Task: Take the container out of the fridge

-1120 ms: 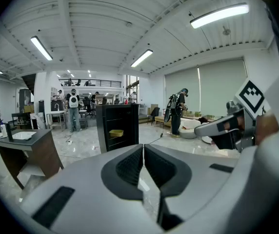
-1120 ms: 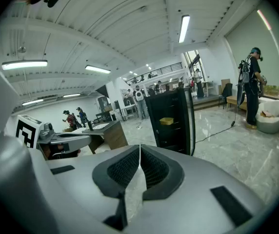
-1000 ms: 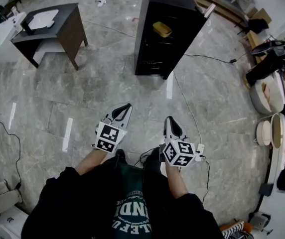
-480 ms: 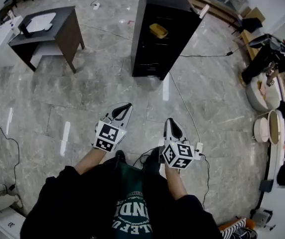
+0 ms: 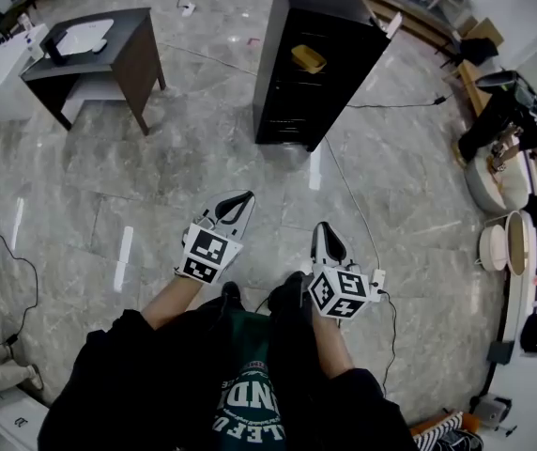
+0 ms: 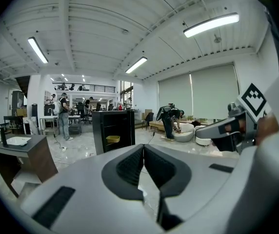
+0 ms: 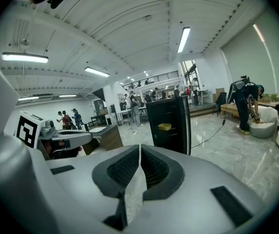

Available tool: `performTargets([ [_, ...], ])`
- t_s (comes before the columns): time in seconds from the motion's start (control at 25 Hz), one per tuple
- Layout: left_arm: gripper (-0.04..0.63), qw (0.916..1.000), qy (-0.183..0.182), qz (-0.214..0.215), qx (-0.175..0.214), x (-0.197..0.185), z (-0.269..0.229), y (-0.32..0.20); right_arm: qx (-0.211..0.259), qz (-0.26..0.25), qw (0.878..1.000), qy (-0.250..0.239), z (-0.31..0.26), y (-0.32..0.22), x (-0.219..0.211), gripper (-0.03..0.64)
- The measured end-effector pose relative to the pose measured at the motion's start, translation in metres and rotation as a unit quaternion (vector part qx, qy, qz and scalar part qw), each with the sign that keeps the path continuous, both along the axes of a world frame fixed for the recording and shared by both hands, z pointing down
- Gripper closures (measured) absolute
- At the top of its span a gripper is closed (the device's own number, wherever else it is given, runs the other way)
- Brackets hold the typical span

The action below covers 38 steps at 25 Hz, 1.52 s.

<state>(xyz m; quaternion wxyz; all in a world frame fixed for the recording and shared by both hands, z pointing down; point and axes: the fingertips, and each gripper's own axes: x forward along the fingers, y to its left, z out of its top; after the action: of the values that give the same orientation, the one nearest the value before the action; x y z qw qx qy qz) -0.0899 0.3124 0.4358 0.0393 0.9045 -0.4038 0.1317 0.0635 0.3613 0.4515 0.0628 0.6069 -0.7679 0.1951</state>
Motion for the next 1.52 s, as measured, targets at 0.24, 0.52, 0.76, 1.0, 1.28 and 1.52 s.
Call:
performTargets([
  [0.24, 0.581, 1.0000, 0.004, -0.002, 0.000, -0.006, 0.003, -0.009, 0.001, -0.004, 1.000, 0.003, 0.000, -0.006, -0.008, 0.580],
  [0.52, 0.581, 1.0000, 0.001, 0.002, 0.001, 0.000, 0.005, -0.025, 0.002, -0.008, 1.000, -0.001, 0.004, -0.025, -0.006, 0.580],
  [0.76, 0.581, 1.0000, -0.006, -0.005, -0.001, -0.002, 0.008, -0.054, 0.000, -0.012, 1.000, -0.007, 0.009, -0.058, -0.006, 0.580],
  [1.0, 0.581, 0.9998, -0.015, -0.010, -0.003, 0.000, 0.010, -0.095, 0.001, -0.024, 1.000, -0.012, 0.009, -0.104, -0.007, 0.580],
  [1.28, 0.581, 0.9996, -0.020, -0.018, -0.006, 0.012, 0.008, -0.145, 0.002, -0.038, 0.999, -0.016, 0.007, -0.163, 0.002, 0.580],
  [1.52, 0.581, 0.9993, -0.025, -0.028, -0.006, 0.025, -0.001, -0.188, 0.003, -0.050, 0.999, -0.018, -0.003, -0.211, 0.017, 0.580],
])
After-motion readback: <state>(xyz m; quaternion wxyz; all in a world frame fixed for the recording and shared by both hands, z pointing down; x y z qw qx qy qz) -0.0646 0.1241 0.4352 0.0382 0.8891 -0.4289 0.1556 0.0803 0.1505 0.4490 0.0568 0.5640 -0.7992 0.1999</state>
